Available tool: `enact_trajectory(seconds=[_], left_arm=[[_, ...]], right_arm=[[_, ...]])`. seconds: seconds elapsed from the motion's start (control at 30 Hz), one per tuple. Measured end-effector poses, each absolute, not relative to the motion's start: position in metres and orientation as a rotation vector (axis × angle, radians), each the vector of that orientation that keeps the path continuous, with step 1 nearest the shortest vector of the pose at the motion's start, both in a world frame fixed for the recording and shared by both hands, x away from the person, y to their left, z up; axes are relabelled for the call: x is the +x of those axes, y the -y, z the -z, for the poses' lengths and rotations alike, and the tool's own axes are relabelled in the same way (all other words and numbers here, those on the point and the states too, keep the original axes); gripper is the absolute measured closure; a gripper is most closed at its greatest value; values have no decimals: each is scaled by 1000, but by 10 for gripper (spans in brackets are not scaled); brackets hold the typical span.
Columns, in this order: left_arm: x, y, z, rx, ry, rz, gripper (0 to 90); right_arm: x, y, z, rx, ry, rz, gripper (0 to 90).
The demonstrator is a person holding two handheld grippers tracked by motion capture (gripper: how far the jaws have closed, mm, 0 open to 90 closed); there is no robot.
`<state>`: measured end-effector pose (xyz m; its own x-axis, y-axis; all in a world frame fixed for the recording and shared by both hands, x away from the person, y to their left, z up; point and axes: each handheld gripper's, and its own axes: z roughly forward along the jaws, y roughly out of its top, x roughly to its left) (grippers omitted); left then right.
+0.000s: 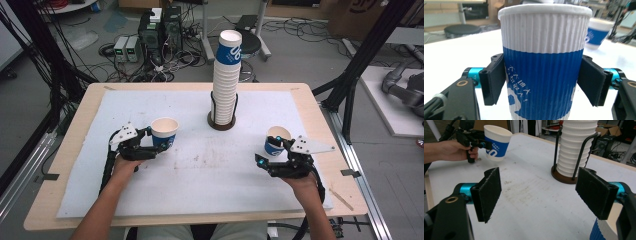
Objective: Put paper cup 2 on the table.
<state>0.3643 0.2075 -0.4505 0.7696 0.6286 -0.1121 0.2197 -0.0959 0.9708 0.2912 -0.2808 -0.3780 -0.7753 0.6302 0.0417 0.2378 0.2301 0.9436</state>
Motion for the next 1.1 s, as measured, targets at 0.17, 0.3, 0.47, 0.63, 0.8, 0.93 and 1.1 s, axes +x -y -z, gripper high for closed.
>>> enact_trajectory(seconds=[0.17,0.3,0.47,0.63,0.8,0.93,1.1], left_arm=[[365,-205,452,1735,-721,-418,275],[364,-204,451,1788,-750,-437,273],[360,-203,448,1824,-758,-461,273],[353,-203,445,1869,-757,-483,269],[348,-204,443,1910,-757,-505,262],[345,-206,443,1922,-775,-498,253],[344,-211,445,1906,-787,-465,233]], right_arm=[[291,281,378,806,-2162,-1564,213],[292,281,378,800,-2160,-1563,213],[292,281,378,797,-2163,-1564,213],[291,280,378,796,-2167,-1563,213],[291,280,378,802,-2172,-1564,213],[291,279,379,808,-2176,-1563,213],[292,279,379,799,-2176,-1561,213]])
